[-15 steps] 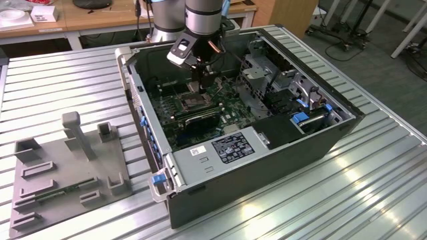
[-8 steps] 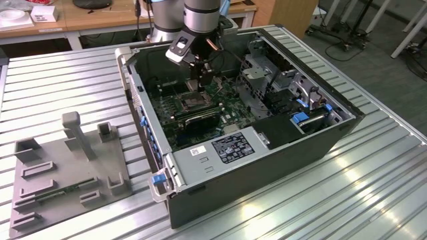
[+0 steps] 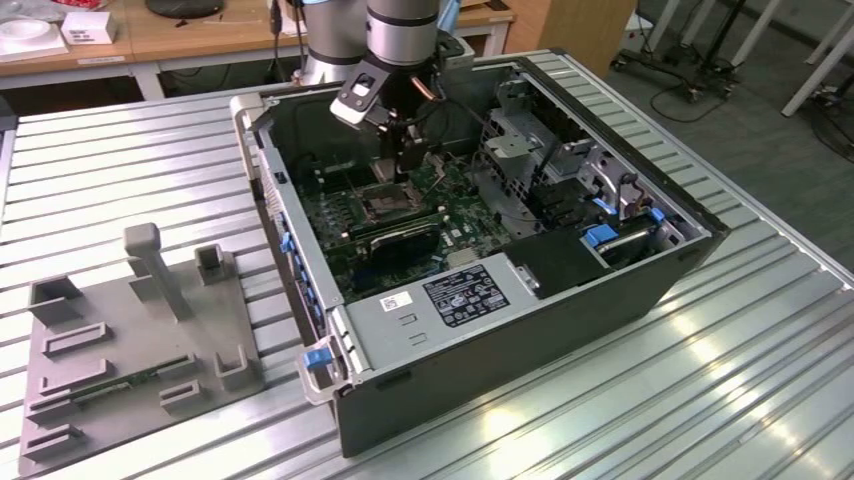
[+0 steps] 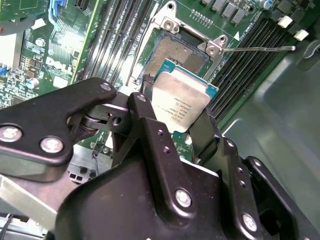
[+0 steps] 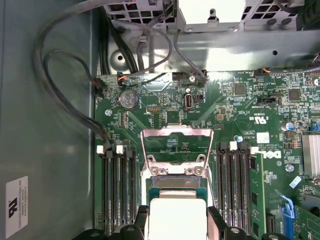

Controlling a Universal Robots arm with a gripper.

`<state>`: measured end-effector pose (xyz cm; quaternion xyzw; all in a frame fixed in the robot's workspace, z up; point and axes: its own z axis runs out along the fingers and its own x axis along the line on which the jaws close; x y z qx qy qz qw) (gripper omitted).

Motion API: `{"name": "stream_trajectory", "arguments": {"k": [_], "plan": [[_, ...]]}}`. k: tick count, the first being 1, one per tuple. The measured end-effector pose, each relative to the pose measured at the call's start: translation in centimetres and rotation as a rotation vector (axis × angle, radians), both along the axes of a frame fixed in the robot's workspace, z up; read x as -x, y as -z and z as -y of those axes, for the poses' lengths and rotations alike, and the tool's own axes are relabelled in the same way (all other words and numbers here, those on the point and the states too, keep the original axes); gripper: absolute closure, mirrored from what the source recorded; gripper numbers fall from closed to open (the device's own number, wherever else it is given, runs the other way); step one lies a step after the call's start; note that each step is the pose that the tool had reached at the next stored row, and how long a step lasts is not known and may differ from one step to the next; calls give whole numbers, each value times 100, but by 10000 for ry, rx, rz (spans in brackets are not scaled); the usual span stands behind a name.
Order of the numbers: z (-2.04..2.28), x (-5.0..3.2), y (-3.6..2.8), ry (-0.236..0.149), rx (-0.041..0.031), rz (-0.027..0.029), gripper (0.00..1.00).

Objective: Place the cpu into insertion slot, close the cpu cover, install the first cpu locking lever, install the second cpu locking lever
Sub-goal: 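Place the cpu into insertion slot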

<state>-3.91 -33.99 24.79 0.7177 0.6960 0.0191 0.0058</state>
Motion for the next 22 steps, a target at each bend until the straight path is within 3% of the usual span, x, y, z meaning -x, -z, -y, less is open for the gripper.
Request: {"name": "stream_trajectory", "arguments": {"k": [3,8,13,22], "plan": [[0,0,16,-161,1,0,46],[0,1,27,-748,4,-2,46],[0,0,34,-757,-3,2,46],[0,0,115,-758,-1,0,46]]}}
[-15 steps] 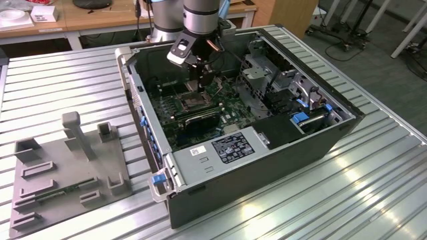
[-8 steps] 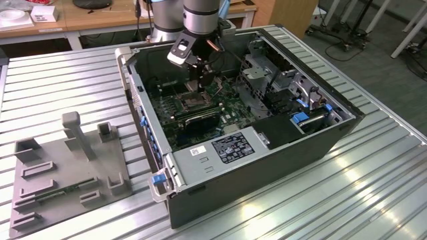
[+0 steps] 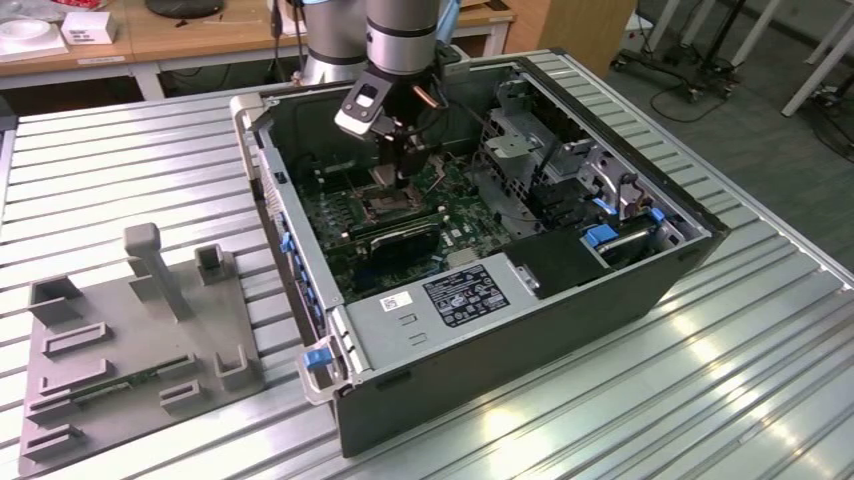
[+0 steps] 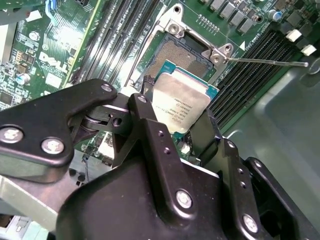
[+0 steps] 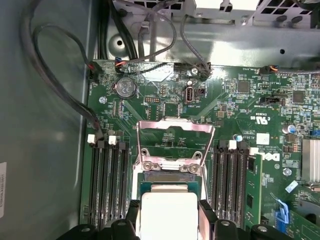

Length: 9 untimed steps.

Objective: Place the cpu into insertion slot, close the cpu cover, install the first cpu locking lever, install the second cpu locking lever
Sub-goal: 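Place the cpu into insertion slot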

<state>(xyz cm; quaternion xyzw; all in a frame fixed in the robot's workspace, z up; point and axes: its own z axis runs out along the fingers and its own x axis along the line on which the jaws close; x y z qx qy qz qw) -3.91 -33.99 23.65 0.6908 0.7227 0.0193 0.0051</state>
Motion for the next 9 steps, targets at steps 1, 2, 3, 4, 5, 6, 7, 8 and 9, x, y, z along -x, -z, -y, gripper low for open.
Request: {"name": "stream_trajectory", "arguments": {"k": [1,2,3,4,5,6,7,8,9], "plan": [[0,0,11,0,1,0,46],[0,0,21,0,0,0,46],[0,0,27,0,0,0,46],[0,0,31,1,1,0,46],[1,0,33,0,2,-1,46],[0,0,35,0,3,-1,46],[0,1,37,1,2,-1,46],[0,3,41,1,0,0,46],[0,6,43,2,0,1,46]]}}
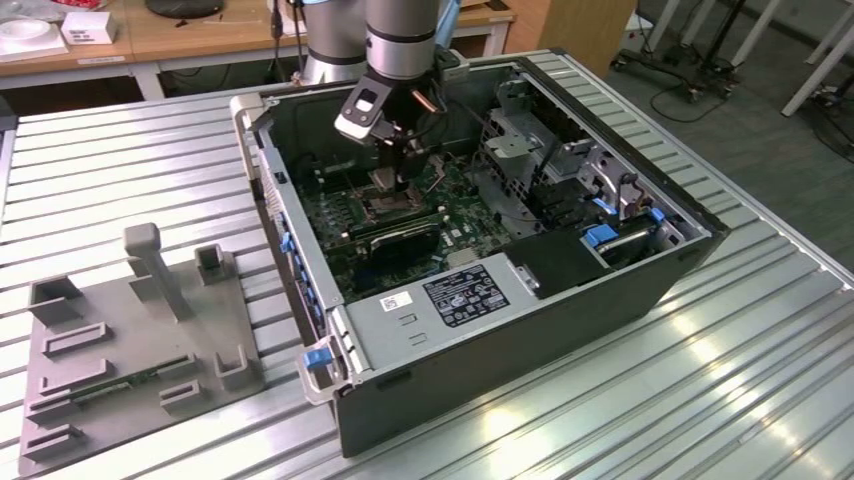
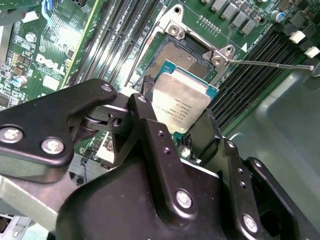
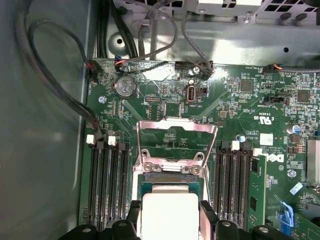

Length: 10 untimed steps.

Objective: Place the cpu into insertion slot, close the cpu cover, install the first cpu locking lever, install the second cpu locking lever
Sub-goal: 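Place the cpu into insertion slot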

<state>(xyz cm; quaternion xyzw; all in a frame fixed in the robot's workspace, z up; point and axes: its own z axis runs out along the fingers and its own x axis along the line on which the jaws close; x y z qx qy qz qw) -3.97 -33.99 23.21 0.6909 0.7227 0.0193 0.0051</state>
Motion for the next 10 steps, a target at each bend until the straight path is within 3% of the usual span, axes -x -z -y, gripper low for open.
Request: {"name": "stream_trajectory", "arguments": {"k": [10], "plan": [[0,4,56,-1,0,-1,46]]}}
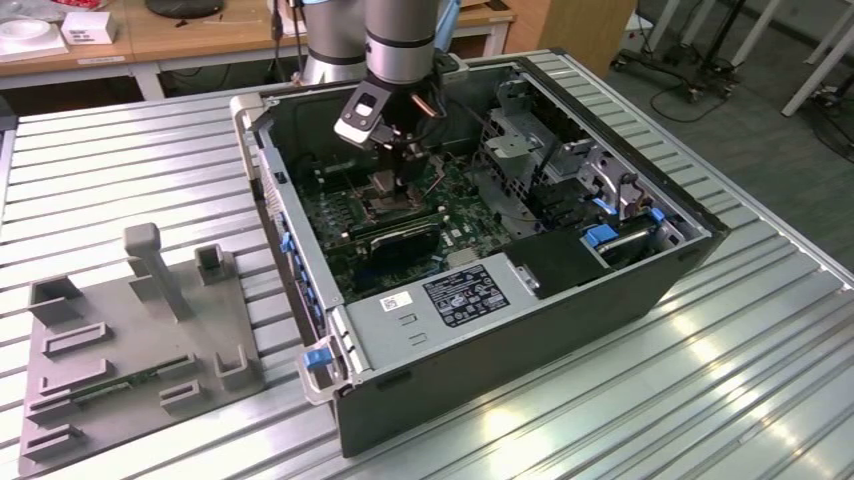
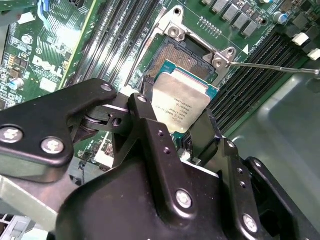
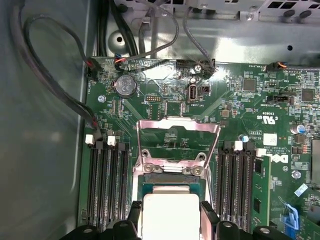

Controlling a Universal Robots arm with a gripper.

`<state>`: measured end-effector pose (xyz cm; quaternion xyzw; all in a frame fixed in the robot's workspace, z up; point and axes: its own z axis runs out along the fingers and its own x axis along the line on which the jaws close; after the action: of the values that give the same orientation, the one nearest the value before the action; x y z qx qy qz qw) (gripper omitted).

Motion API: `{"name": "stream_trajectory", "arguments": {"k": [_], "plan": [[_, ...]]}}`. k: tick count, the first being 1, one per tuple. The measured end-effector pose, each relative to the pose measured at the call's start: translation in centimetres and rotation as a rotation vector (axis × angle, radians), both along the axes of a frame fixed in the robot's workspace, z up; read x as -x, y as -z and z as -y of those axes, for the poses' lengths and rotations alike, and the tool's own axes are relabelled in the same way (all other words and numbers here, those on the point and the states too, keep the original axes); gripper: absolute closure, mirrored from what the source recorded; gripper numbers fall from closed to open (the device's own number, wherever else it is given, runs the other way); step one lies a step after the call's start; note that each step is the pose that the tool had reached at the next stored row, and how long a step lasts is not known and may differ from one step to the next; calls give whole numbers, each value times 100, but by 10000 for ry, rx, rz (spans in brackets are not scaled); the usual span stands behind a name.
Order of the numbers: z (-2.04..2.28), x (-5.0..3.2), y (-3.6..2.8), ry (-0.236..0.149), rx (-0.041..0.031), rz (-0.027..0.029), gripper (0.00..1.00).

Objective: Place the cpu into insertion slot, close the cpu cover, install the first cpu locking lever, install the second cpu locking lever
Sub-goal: 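Place the cpu into insertion slot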

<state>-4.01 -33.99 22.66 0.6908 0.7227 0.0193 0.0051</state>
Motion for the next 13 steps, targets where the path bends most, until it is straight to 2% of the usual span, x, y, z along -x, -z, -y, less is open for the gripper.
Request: {"name": "stream_trajectory", "arguments": {"k": [13], "plan": [[0,0,107,0,0,0,46]]}}
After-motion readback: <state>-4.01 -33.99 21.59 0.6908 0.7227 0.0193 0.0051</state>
